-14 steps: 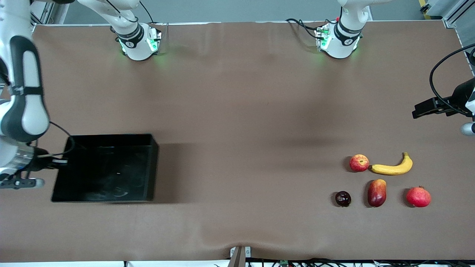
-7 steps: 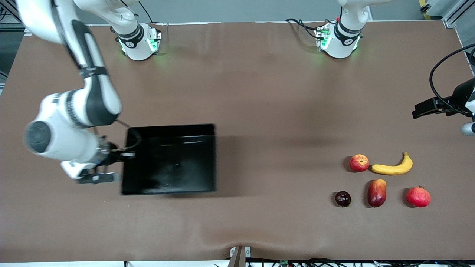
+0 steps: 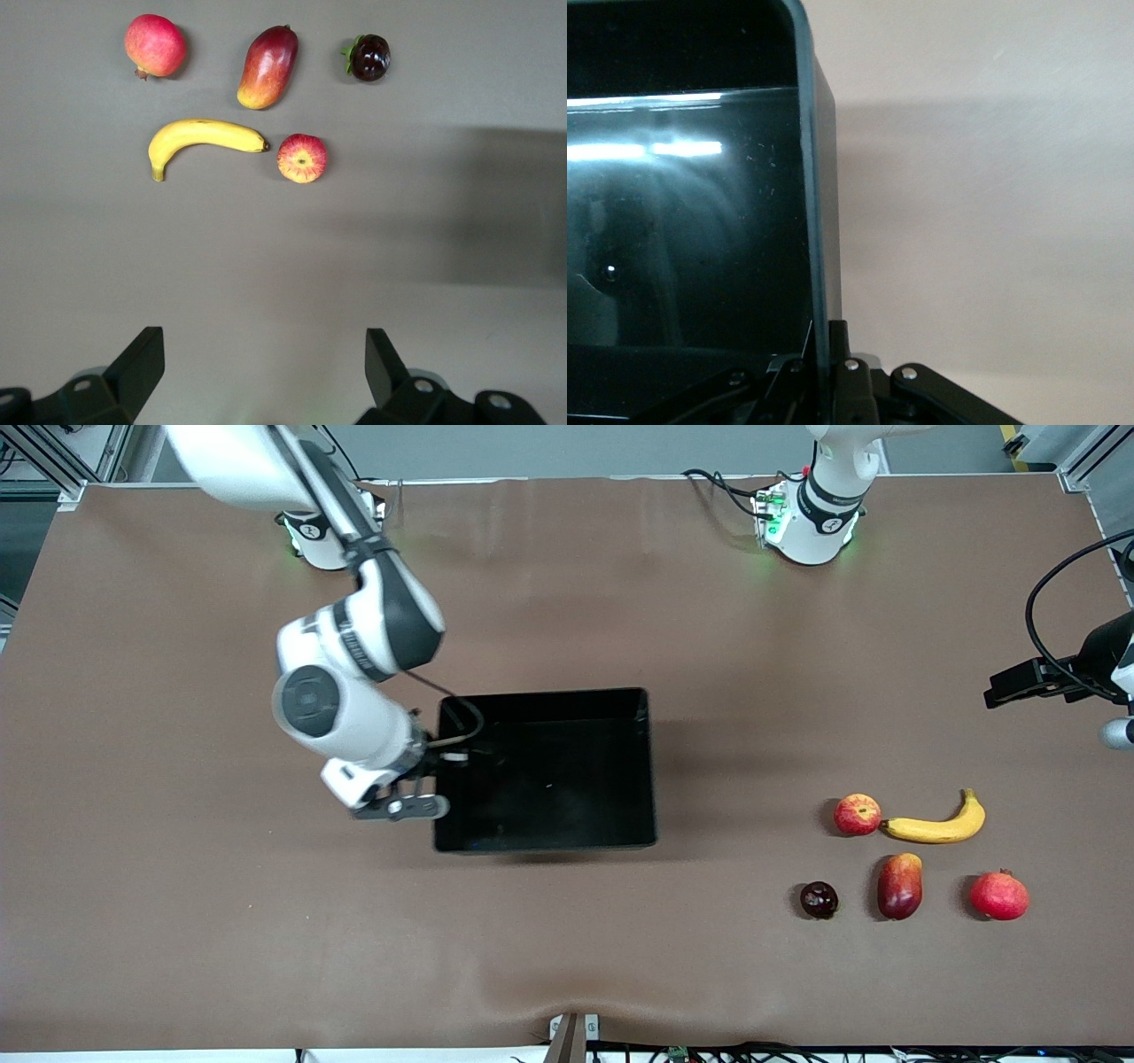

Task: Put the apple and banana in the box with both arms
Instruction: 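Slide the black tray with the right gripper toward the table's middle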

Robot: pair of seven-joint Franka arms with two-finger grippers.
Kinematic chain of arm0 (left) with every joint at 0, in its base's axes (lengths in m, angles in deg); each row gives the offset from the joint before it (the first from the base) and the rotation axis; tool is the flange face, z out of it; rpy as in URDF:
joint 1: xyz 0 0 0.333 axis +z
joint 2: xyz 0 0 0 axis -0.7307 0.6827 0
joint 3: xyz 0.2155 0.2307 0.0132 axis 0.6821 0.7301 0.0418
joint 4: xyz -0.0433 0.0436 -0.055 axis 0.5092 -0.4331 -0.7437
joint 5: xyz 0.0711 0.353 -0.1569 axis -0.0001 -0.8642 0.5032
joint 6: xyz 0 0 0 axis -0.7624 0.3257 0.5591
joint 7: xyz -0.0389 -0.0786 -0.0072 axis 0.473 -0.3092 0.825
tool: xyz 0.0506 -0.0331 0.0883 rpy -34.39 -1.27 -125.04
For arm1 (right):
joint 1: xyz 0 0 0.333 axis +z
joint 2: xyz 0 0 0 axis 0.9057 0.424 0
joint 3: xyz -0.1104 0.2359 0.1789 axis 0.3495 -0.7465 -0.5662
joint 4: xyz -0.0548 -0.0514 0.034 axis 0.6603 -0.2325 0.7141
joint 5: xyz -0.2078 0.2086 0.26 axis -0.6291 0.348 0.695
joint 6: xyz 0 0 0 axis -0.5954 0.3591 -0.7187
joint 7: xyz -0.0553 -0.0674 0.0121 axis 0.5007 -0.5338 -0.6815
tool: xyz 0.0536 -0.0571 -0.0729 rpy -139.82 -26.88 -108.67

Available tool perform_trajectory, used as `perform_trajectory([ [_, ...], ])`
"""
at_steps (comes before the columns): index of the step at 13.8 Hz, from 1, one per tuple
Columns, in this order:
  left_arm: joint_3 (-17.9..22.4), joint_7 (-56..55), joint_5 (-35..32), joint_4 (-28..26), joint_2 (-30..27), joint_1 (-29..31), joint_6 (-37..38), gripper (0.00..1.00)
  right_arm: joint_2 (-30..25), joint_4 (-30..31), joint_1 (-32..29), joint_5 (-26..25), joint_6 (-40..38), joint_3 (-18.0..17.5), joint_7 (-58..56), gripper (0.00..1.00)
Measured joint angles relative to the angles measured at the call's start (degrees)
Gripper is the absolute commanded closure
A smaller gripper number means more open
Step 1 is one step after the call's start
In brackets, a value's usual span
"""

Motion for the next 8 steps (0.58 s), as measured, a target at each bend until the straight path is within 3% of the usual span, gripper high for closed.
perform_trajectory([
  [8,0.02,0.0,0.0,-0.03,0.49,0.26,0.18,0.0,7.17,0.38,8.53,0.02,9.88,0.07,9.32,1.0],
])
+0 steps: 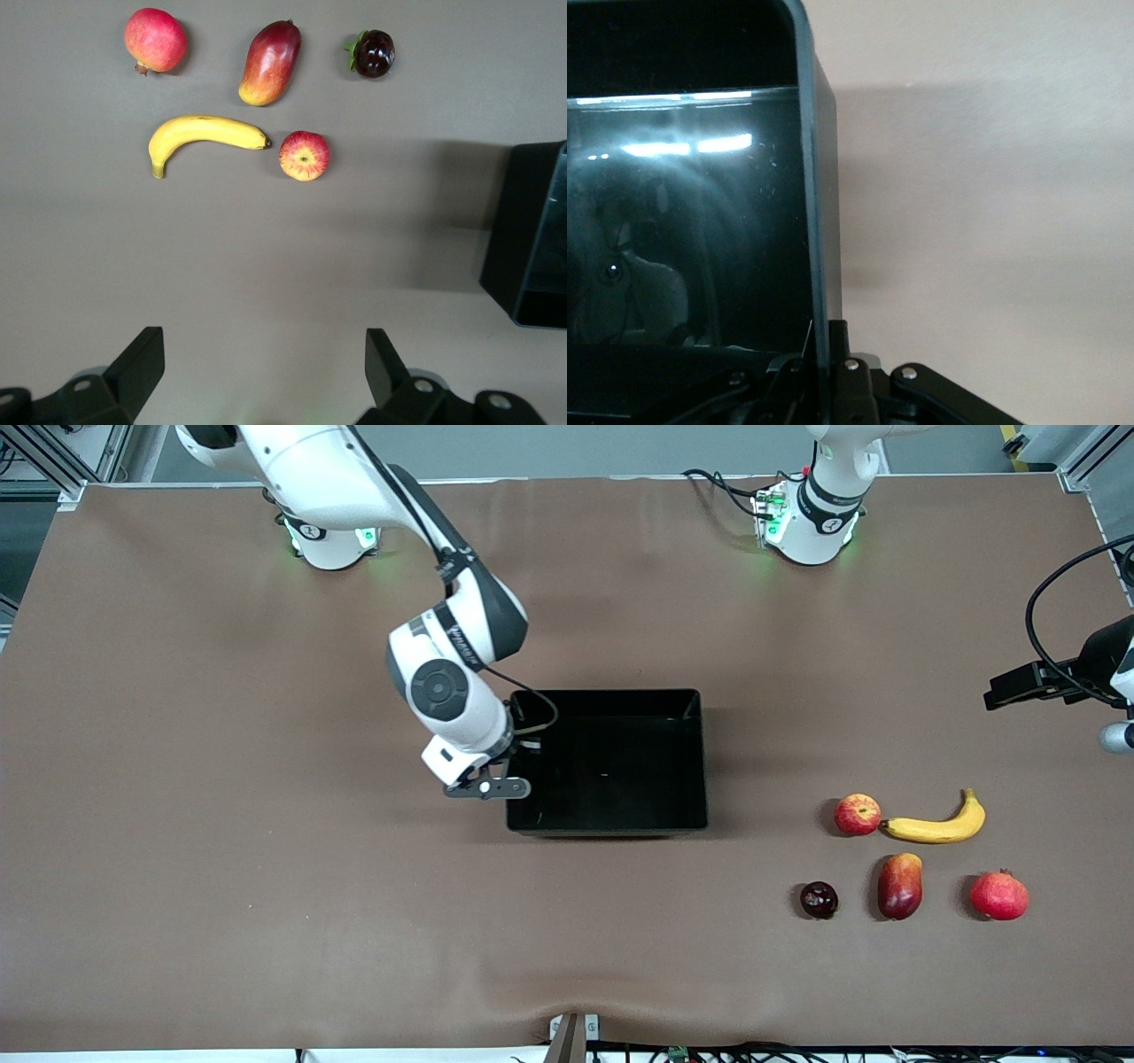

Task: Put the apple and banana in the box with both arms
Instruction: 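Slide the black tray with the right gripper toward the table's middle, then release the tray and withdraw the right gripper while the left gripper reaches the apple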

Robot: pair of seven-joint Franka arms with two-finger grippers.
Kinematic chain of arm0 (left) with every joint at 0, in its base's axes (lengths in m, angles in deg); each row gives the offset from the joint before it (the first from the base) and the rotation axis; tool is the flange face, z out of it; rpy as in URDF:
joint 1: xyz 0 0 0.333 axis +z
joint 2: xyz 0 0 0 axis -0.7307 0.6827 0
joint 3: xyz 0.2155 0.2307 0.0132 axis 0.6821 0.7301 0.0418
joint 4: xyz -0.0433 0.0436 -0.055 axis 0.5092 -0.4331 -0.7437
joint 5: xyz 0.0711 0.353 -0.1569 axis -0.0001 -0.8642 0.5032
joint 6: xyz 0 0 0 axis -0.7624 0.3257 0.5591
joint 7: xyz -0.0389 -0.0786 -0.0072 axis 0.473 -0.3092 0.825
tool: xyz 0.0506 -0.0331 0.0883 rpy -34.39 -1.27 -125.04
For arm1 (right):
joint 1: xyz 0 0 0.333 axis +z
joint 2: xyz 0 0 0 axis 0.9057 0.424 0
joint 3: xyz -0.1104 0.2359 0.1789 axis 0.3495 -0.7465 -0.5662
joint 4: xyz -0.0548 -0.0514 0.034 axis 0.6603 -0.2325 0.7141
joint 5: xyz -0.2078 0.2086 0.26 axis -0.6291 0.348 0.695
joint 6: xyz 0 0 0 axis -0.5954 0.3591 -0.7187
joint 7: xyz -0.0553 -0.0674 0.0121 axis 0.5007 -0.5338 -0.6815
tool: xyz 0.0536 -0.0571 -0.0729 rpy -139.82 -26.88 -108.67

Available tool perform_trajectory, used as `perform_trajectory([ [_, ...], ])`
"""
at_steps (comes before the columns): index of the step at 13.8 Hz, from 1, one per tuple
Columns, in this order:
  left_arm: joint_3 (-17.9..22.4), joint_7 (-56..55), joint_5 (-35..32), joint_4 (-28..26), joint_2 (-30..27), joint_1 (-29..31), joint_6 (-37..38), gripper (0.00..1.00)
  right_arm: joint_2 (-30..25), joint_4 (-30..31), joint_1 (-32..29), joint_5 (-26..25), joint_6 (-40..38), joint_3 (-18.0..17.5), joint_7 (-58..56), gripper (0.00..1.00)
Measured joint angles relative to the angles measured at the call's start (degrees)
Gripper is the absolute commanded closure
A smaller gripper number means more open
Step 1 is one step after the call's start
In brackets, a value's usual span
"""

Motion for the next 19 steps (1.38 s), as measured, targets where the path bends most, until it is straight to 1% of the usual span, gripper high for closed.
perform_trajectory([
  [5,0.0,0.0,0.0,-0.03,0.12,0.03,0.08,0.0,2.41,-0.01,2.99,0.0,3.86,0.03,2.49,1.0],
  [6,0.0,0.0,0.0,-0.03,0.12,0.03,0.09,0.0,2.85,-0.01,3.33,0.0,4.59,0.03,2.96,0.89],
  [7,0.0,0.0,0.0,-0.03,0.12,0.04,0.1,0.0,3.24,-0.01,3.59,0.0,4.83,0.03,3.41,0.28],
  [8,0.0,0.0,0.0,-0.03,0.12,0.04,0.1,0.0,3.5,-0.01,3.7,0.0,5.13,0.02,3.66,0.0],
  [13,0.0,0.0,0.0,-0.05,0.14,0.04,0.17,0.0,3.51,-0.32,3.69,0.02,5.37,0.34,3.93,0.0],
  [16,0.02,-0.1,0.0,-0.23,0.18,0.11,1.6,0.0,3.29,-0.92,3.59,0.03,5.42,0.77,3.93,0.0],
  [19,0.02,-0.55,0.0,-0.69,1.09,0.1,1.84,0.0,1.15,-1.55,2.83,0.03,5.27,1.26,3.92,0.0],
])
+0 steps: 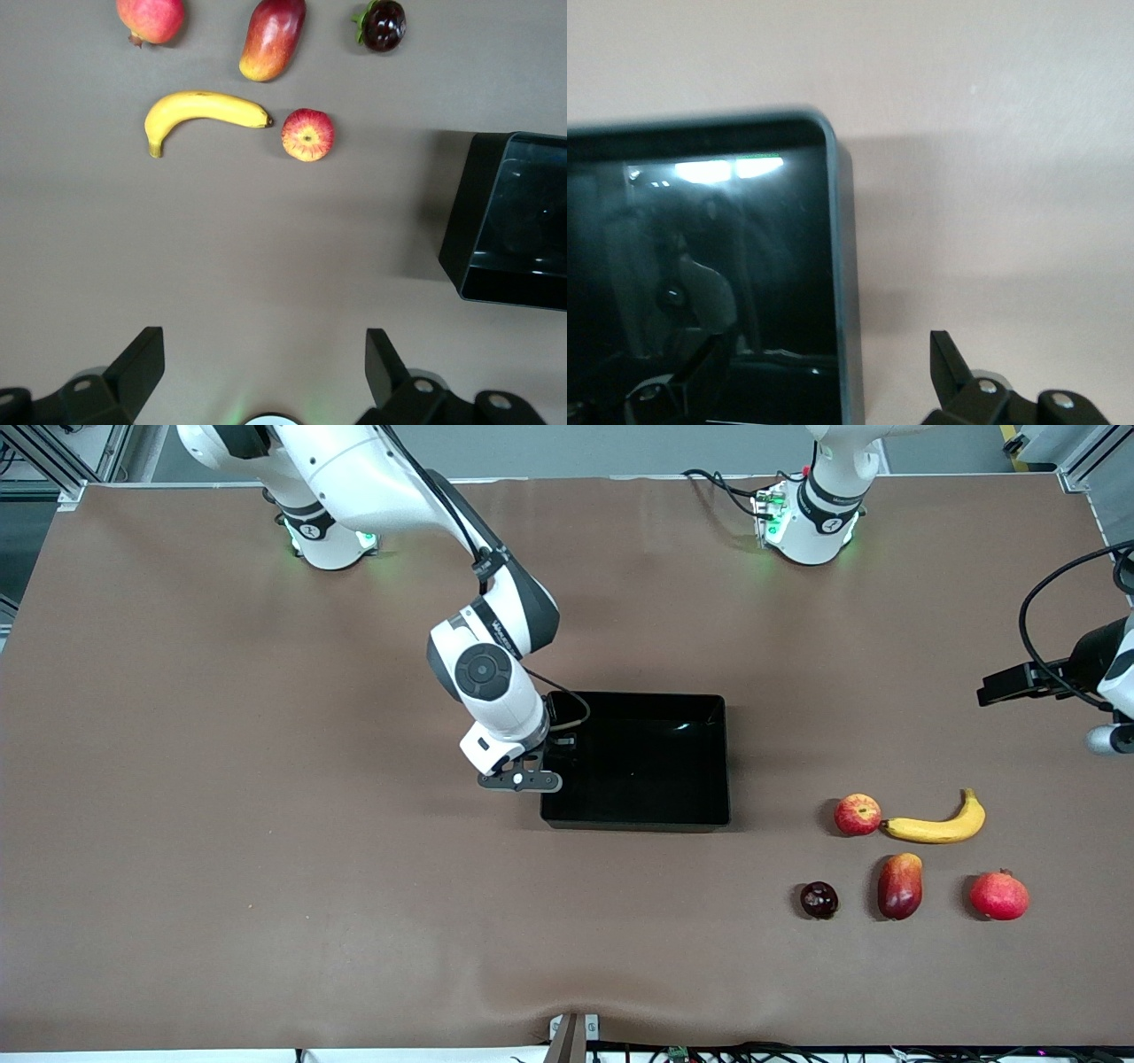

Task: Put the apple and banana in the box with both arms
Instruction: 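Release the tray and withdraw the right gripper while the left gripper reaches the apple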

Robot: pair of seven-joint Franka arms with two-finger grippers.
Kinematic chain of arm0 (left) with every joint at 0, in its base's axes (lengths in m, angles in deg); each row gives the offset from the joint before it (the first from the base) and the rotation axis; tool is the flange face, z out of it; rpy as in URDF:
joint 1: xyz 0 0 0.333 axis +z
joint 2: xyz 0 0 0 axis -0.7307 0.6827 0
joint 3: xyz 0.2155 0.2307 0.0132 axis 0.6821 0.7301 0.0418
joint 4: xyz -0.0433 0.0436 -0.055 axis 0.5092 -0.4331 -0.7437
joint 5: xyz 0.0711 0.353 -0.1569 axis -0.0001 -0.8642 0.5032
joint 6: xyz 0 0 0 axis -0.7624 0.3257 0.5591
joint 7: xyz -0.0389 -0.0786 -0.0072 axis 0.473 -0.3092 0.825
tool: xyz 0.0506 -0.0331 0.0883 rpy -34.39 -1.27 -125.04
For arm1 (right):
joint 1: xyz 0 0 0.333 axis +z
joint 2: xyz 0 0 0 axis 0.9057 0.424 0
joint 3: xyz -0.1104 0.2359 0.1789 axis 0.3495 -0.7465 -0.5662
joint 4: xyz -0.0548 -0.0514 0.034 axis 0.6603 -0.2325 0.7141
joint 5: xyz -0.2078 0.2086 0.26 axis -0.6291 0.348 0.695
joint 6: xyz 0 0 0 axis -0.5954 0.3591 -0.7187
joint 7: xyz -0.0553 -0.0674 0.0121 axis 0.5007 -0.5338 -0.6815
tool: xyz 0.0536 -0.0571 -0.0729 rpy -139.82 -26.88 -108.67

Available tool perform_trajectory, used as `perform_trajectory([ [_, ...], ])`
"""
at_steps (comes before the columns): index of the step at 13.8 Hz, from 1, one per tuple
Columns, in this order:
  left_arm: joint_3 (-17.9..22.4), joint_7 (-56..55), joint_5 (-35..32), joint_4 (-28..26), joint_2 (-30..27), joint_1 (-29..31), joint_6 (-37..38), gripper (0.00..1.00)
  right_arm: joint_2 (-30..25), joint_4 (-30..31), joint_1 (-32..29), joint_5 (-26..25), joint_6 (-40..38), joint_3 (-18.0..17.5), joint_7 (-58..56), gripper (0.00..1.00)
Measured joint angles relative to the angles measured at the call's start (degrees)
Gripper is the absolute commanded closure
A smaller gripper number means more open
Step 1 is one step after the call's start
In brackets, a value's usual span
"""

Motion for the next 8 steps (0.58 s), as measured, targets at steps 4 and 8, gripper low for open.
perform_trajectory([
  [4,0.01,-0.47,0.0,-0.2,2.42,0.34,-2.53,0.0,-5.04,-0.14,-4.7,0.01,-6.24,0.31,-2.13,0.0],
  [8,0.11,1.59,-0.12,-5.96,5.87,2.58,-14.9,0.0,-9.68,-0.16,-11.12,0.05,-13.04,0.49,-7.93,0.0],
])
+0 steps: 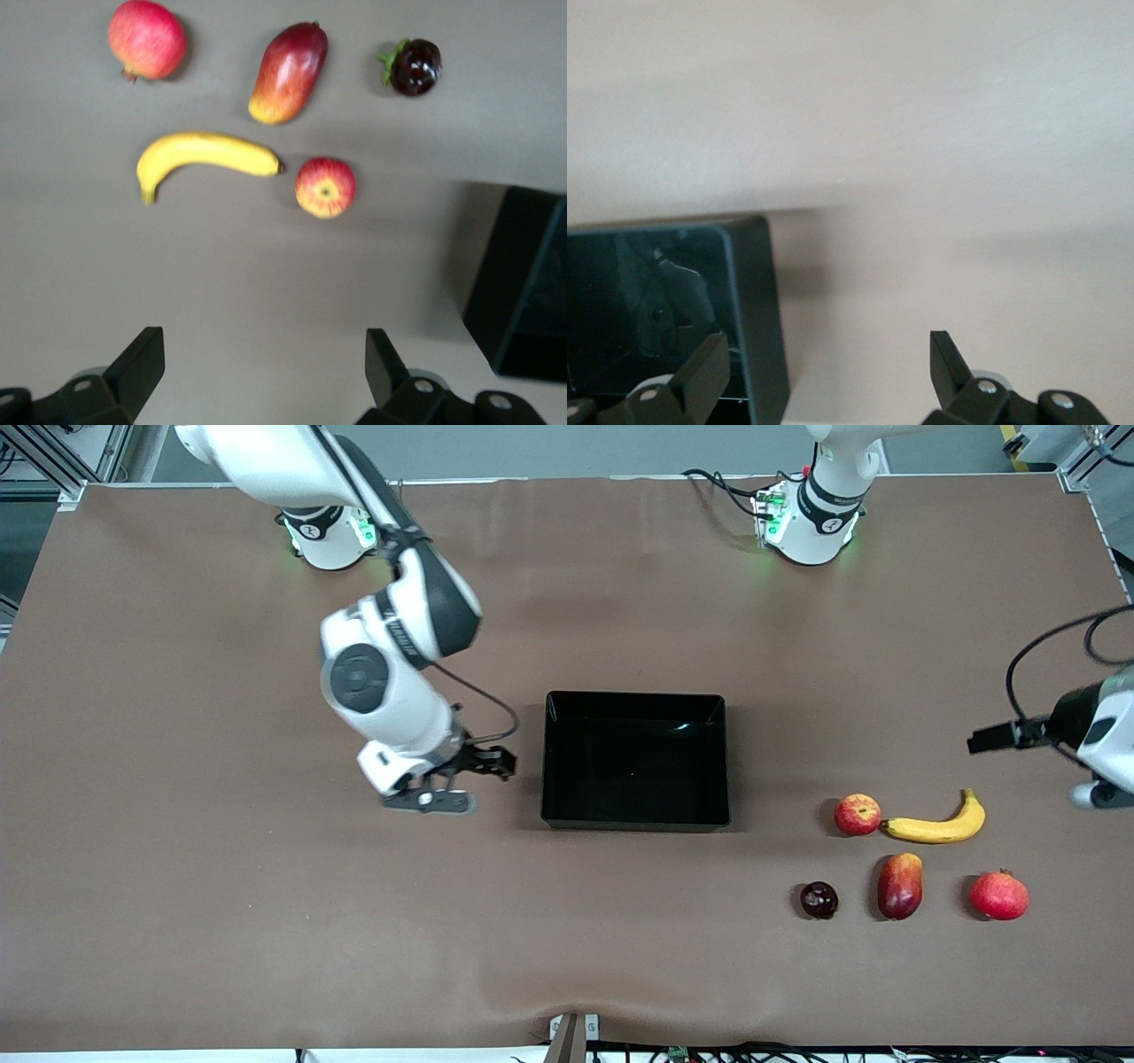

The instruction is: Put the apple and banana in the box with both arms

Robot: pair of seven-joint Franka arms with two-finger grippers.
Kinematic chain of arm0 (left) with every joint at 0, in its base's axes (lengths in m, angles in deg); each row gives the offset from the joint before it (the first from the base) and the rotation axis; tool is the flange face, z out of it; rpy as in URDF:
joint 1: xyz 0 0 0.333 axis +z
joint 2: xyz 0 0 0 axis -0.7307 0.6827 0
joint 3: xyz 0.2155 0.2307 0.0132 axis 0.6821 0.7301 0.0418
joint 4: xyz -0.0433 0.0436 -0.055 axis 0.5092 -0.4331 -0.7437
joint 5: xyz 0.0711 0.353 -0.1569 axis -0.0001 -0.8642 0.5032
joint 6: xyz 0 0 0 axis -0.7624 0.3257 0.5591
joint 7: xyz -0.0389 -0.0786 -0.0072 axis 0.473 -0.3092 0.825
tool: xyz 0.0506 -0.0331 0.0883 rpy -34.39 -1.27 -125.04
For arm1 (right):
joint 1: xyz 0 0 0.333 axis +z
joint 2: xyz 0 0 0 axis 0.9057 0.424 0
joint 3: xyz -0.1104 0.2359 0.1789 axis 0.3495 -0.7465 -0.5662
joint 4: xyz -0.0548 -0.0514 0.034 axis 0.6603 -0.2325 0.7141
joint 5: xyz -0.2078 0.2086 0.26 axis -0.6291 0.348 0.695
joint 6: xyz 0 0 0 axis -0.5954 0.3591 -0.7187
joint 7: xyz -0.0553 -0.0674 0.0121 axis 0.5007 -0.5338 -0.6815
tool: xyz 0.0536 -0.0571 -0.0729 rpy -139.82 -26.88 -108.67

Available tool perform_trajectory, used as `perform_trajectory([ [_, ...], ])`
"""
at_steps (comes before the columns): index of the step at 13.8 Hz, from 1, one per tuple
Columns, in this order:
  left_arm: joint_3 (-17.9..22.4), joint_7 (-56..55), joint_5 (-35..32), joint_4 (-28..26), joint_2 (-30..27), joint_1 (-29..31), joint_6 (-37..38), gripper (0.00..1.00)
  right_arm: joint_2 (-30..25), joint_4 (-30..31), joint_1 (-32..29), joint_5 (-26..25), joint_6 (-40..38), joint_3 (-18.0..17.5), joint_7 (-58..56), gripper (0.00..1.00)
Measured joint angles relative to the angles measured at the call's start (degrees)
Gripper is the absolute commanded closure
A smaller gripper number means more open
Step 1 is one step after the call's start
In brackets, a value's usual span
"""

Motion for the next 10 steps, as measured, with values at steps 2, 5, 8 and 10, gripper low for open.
perform_trajectory([
  [2,-0.03,0.85,-0.14,-5.81,1.03,0.01,-9.17,0.0,-2.71,-0.02,-3.7,0.01,-4.42,0.09,-3.07,0.0],
  [5,-0.41,0.99,-0.18,-10.89,4.44,-0.85,-18.96,0.0,-7.11,-0.01,-11.15,0.04,-10.82,0.24,-12.37,0.0],
  [8,-0.54,0.75,-0.18,-11.67,10.34,-1.92,-25.81,0.0,-11.63,0.0,-18.99,0.04,-16.28,0.42,-21.88,0.0],
  [10,-0.62,0.47,-0.18,-11.7,14.09,-1.99,-28.5,0.0,-14.74,0.0,-22.29,-0.48,-19.64,1.16,-24.7,0.0],
])
